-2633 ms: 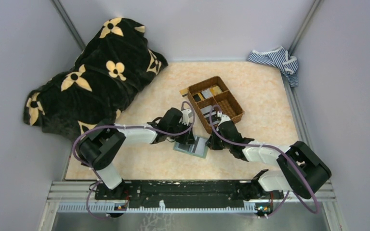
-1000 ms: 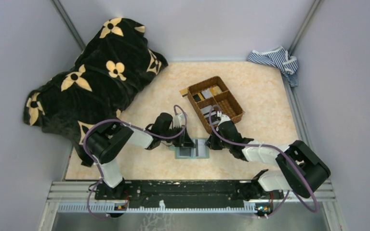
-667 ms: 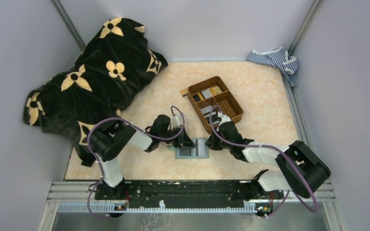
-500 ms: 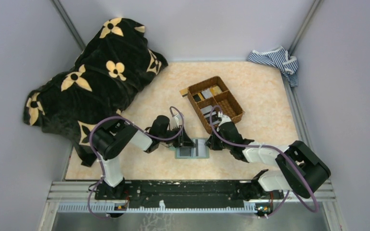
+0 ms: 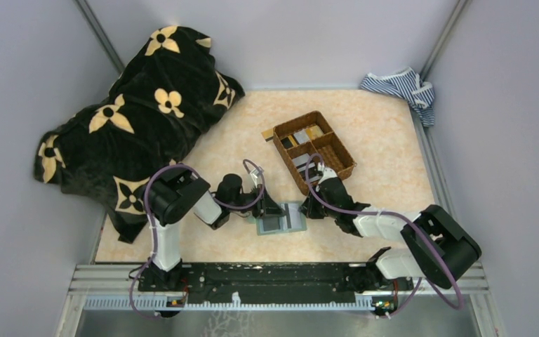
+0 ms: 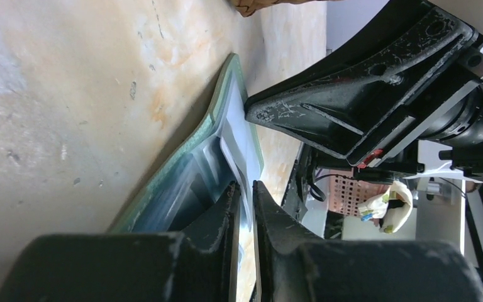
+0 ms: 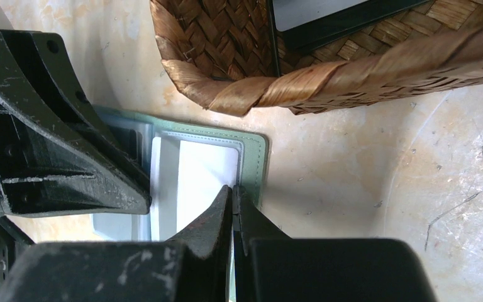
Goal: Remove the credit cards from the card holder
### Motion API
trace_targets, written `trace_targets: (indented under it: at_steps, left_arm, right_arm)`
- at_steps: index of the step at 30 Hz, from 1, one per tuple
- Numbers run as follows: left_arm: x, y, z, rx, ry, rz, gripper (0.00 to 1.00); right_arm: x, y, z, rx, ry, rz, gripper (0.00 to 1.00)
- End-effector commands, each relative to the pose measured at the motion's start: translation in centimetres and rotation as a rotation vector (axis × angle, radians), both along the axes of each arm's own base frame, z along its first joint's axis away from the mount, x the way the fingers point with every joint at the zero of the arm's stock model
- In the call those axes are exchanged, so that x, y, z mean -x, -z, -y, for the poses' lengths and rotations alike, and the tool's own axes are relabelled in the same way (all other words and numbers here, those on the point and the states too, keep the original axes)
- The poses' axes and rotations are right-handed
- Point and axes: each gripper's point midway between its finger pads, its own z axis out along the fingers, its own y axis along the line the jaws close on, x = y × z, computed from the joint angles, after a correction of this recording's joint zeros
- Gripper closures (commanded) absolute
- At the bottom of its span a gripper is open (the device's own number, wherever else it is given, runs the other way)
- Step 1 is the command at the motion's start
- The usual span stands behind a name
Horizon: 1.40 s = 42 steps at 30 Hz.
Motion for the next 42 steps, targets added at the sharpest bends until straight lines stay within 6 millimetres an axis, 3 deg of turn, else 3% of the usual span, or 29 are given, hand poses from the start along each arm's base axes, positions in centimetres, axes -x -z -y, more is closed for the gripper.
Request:
trace_targets:
  at_steps: [1, 8, 12, 19, 25, 42]
  left_arm:
    - [0.7, -2.2, 1.3, 0.1, 0.048, 0.051, 0.83]
    - [-0.1, -0.5, 1.0, -0.011, 0.02, 0.057, 0.86]
    - [-0.3, 0.0, 1.0, -0.03, 0.016, 0.049, 1.0]
    - [-0.3, -0.4, 0.9, -0.021, 0.017, 0.053, 1.0]
    - [-0.1, -1.1, -0.7, -0.031, -0.002, 0.064, 1.0]
    - [1.7, 0.5, -3.2, -0.068, -0.009, 0.012, 1.0]
  right_arm:
    - [1.1, 1.2, -0.2, 0.006, -0.032, -0.039, 1.0]
    - [1.0, 1.1, -0.3, 0.005, -0.032, -0.037, 1.0]
    - [0.9, 1.0, -0.2, 0.008, -0.03, -0.035, 1.0]
    - [0.9, 1.3, 0.1, 0.024, -0.019, -0.038, 1.0]
    - [0.6, 1.6, 0.1, 0.006, 0.004, -0.057, 1.0]
    - [0.2, 2.3, 0.3, 0.0, 0.011, -0.081, 1.0]
